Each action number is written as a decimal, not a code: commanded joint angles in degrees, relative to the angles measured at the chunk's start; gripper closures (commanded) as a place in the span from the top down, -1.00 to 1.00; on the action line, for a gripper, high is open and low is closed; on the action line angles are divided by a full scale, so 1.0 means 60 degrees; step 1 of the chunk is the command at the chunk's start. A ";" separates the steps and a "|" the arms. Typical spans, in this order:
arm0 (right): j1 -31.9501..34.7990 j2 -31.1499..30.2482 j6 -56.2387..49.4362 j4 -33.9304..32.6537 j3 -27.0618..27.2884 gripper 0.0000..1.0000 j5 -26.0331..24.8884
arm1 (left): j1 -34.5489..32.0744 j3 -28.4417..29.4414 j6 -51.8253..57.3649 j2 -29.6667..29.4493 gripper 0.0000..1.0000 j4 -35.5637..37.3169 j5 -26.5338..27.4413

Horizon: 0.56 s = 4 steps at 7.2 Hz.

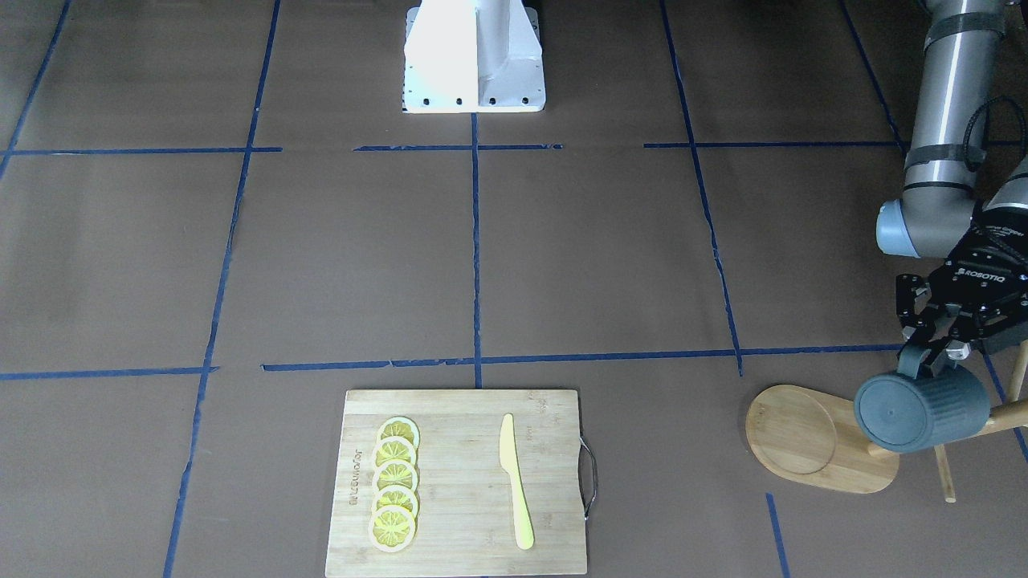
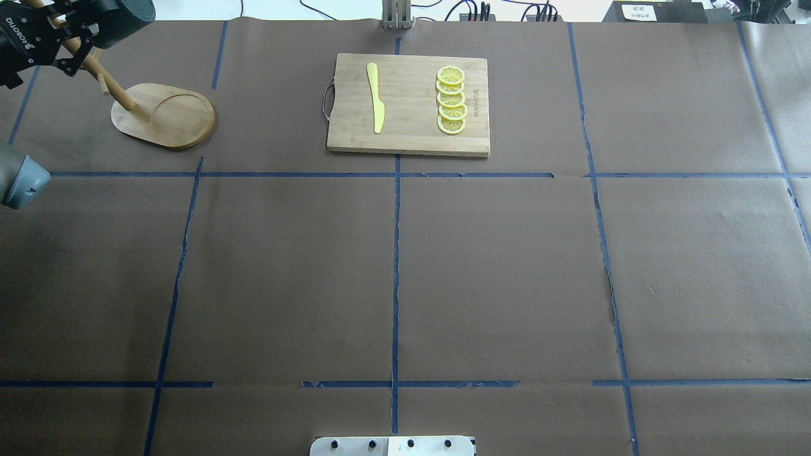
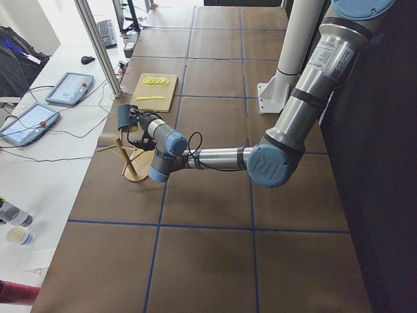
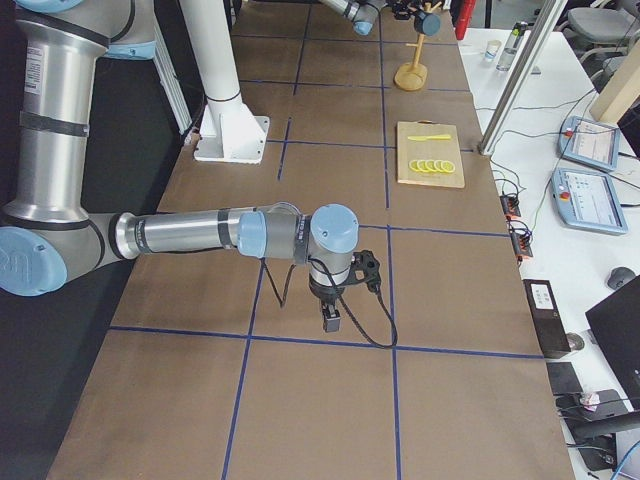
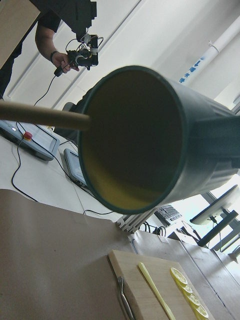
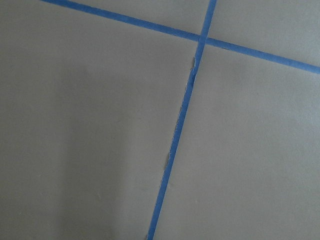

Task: Hang cup on storage rack
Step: 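Slide the mug handle onto a rack peg with the left gripper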

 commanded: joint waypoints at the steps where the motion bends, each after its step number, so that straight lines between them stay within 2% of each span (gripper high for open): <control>1: 0.0000 0.0000 0.0000 0.0000 0.0000 1.00 -0.0014 | -0.0054 0.0178 -0.0013 -0.0007 -1.00 -0.0118 0.0000; 4: 0.0000 0.0000 0.0000 0.0000 0.0000 1.00 -0.0015 | -0.0054 0.0661 -0.0013 -0.0007 -1.00 -0.0616 0.0000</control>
